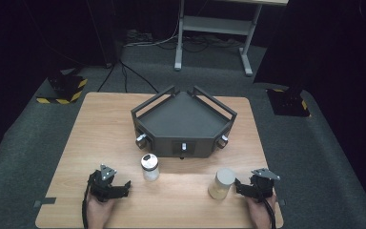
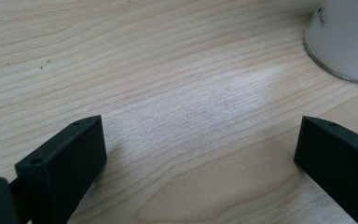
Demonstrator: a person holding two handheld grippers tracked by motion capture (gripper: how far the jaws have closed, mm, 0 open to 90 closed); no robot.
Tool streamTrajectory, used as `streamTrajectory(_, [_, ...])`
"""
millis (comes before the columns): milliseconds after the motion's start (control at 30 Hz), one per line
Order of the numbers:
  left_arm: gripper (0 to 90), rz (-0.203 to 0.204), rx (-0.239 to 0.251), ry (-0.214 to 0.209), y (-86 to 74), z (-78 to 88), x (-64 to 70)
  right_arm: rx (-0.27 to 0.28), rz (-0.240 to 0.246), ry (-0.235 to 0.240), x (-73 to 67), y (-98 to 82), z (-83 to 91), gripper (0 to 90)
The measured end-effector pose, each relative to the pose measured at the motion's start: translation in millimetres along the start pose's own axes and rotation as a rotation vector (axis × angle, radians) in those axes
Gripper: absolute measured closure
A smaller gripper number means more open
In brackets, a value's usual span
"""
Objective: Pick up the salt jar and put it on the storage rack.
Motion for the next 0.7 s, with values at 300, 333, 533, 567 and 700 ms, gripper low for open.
streamTrajectory(300, [2.1, 0.0, -0.003, -0.001, 0.4, 0.1, -0.2, 0.0, 0.0, 0.0, 0.0, 0.1, 0.0, 7.6])
streamTrajectory(333, [2.1, 0.0, -0.003, -0.001, 0.4, 0.1, -0.2, 0.0, 0.0, 0.0, 0.0, 0.1, 0.0, 7.6])
streamTrajectory(533, [1.0, 0.006, -0.008, 0.002, 1.7, -0.7, 1.4, 0.0, 0.0, 0.0, 0.0, 0.1, 0.0, 7.6])
streamTrajectory(567, [0.5, 0.006, -0.008, 0.002, 1.9, -0.8, 1.6, 0.0, 0.0, 0.0, 0.0, 0.1, 0.0, 7.6])
streamTrajectory(700, [0.2, -0.002, -0.017, -0.005, 3.3, -0.5, 0.5, 0.0, 0.0, 0.0, 0.0, 0.1, 0.0, 7.6])
Point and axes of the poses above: each handheld gripper's, and its own axes: z roughly backward along the jaws, y roughly out of its top, x roughly to its right, the point moved 8 cm from there along -z, roughly forward along the jaws, and after that the axes turned 12 degrees about -x, right-handed, at the moved point
